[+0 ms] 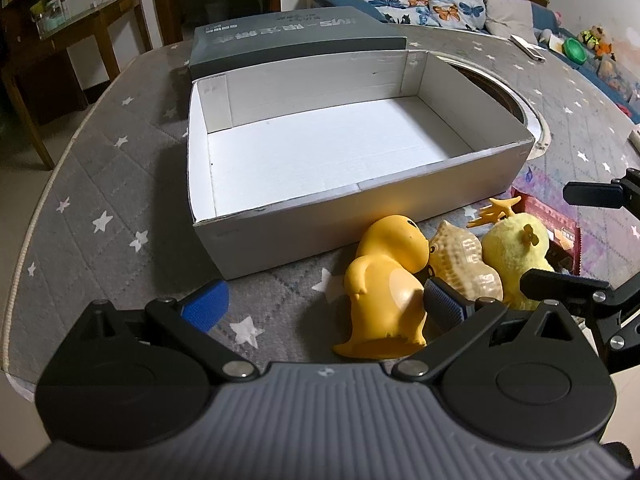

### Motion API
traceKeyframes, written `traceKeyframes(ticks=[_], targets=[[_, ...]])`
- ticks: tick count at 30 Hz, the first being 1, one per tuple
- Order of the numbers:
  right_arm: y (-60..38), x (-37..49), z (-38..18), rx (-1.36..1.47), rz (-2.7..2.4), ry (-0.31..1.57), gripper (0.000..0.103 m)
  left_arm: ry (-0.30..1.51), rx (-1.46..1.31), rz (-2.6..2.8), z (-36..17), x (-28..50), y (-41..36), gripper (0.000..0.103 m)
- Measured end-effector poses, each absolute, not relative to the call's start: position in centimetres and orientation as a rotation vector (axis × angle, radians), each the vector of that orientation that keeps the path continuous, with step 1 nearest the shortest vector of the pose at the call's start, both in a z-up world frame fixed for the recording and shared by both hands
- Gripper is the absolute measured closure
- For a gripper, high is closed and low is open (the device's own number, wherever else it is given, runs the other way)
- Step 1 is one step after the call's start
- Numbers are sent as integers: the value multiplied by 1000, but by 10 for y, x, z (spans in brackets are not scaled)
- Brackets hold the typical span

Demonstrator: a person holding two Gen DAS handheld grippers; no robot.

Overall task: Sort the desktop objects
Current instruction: 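Lower the left tool over the yellow rubber duck beside the box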

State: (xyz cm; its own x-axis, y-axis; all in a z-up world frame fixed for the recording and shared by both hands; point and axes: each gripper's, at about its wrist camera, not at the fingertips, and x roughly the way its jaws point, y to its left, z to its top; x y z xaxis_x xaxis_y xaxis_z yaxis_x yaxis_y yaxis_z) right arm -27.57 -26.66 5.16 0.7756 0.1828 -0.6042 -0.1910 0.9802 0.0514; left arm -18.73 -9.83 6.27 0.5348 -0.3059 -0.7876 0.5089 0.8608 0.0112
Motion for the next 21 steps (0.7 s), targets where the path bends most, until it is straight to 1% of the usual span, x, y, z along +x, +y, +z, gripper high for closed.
traceKeyframes(ticks=[13, 18, 21], targets=[[-267, -271, 53, -14, 210, 642, 0, 871, 283, -483, 66, -189, -92, 1], [-268, -270, 52, -9, 209, 642, 0, 871, 294, -504, 65, -192, -93, 4], [-269, -269, 52, -6, 208, 642, 0, 876, 297, -523, 66, -192, -93, 9]])
